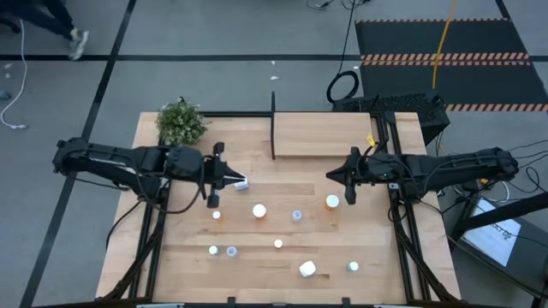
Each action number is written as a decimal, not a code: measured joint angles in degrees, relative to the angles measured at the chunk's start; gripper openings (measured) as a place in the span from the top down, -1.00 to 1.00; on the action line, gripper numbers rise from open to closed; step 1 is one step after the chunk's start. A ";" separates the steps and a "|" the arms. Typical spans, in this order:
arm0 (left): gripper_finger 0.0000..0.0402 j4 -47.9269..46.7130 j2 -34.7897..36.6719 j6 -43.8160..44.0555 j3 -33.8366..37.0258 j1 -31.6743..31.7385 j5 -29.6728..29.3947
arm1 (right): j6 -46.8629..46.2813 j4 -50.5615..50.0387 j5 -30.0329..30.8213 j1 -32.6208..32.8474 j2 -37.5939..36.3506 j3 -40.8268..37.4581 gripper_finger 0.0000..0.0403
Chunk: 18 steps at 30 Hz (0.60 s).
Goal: Pick and place medicine bottles onto shelf by color
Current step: Put the right large orange pill bottle on the shelf
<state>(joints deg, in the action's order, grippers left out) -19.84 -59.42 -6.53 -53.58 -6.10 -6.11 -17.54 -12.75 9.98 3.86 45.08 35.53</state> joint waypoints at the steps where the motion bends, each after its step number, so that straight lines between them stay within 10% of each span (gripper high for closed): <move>1: 0.84 0.02 -0.37 -0.02 0.00 0.19 0.00 | -0.01 0.18 -0.06 0.61 0.00 0.00 0.92; 18: 0.84 0.39 -1.35 0.25 0.00 3.03 0.00 | -1.27 -6.69 0.49 7.47 4.75 0.99 0.71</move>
<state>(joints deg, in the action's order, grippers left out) -19.44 -60.77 -6.28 -53.58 -3.07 -6.11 -18.81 -19.44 10.48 11.33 49.83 36.52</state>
